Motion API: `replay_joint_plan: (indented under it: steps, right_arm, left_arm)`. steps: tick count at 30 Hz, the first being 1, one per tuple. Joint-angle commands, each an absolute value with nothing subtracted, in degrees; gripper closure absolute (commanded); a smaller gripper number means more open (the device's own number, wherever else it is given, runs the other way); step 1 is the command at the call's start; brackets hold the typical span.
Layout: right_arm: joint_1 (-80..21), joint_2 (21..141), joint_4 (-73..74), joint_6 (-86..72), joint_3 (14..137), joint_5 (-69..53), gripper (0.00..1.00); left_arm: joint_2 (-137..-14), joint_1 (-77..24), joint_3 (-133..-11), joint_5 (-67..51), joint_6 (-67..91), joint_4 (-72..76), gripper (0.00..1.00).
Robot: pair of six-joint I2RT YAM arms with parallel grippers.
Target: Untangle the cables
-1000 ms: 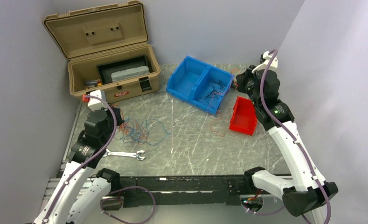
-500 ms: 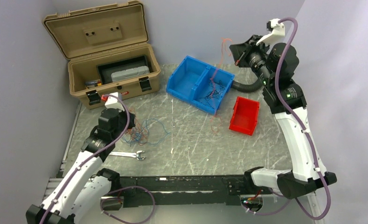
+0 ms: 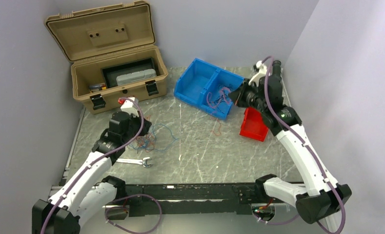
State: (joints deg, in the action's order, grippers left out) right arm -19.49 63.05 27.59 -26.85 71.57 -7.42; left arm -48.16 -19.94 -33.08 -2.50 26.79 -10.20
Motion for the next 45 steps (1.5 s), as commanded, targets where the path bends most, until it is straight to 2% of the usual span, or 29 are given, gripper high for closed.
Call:
replay_joint_plan:
  steps: [1, 9, 20, 22, 25, 26, 41, 45]
  right_arm:
    - [-19.53, 59.15, 30.07, -30.02, 62.36, -5.89, 1.0]
    - [-19.72, 62.92, 23.91, -29.62, 52.04, -7.01, 1.0]
    - [-26.82, 80.87, 21.59, -25.28, 56.46, 1.06, 0.99]
    - [-26.99, 82.59, 20.75, -25.02, 56.26, 0.95, 0.66]
    - [-27.28, 84.13, 19.06, -24.8, 55.6, 0.35, 0.07]
    - [-27.38, 84.58, 18.59, -24.82, 55.37, -0.98, 0.01]
    - [-27.06, 95.01, 17.87, -23.94, 56.91, 3.17, 0.0]
    - [-25.94, 95.96, 14.96, -23.86, 55.72, -2.01, 0.0]
  left_arm:
    - [-47.84, -21.08, -31.6, -6.93, 25.68, -3.59, 0.99]
    - [-49.97, -24.11, -30.59, -8.31, 25.32, -0.5, 1.0]
    - [-51.19, -26.78, -30.63, -7.55, 23.81, 1.77, 1.0]
    - [-51.07, -26.88, -30.65, -7.26, 23.37, 1.71, 1.0]
    - [-51.12, -26.94, -30.93, -7.12, 22.8, 1.34, 1.0]
    - [-51.08, -26.92, -31.01, -7.05, 22.65, 1.24, 1.0]
    - [-49.43, -27.07, -30.43, -5.86, 21.19, 0.27, 1.0]
    - [-49.35, -27.07, -30.23, -5.73, 21.03, 0.43, 1.0]
